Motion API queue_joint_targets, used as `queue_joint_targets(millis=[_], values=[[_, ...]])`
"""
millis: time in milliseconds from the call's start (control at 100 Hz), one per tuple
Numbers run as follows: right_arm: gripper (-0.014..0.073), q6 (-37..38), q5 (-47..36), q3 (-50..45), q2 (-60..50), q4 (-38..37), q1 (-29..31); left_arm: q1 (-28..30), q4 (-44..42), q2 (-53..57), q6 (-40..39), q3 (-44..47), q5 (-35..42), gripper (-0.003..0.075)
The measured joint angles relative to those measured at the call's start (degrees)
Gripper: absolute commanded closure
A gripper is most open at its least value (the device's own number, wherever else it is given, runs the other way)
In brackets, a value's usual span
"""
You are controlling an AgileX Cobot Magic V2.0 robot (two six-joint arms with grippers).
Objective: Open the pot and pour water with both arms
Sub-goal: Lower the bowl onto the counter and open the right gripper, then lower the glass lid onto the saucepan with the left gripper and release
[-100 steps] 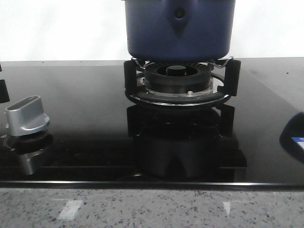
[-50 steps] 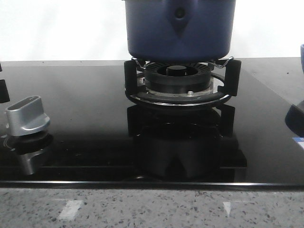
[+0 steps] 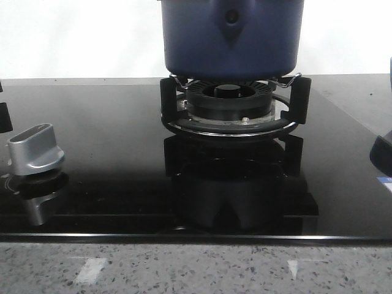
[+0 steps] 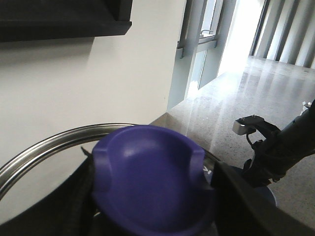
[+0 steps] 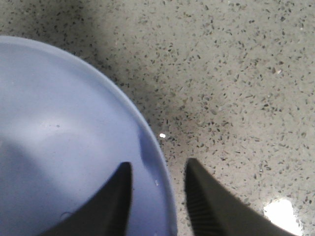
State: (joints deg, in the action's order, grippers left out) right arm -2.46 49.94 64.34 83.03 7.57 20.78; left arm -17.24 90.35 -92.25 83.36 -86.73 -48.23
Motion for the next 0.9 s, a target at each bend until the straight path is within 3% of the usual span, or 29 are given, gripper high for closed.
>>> queue_joint_targets(millis=[540,900], values=[[0.0228,0.0,9.0,15.4,-4.6,-1.5,0.0,-4.3,-0.2,-2.9,0.4,0.0,0.0,0.0604],[0.0228,-0.1,9.3,16.5,-10.7,-0.1,0.0,-6.1,-1.1,-10.0,1.6,0.0,0.3,0.0604]])
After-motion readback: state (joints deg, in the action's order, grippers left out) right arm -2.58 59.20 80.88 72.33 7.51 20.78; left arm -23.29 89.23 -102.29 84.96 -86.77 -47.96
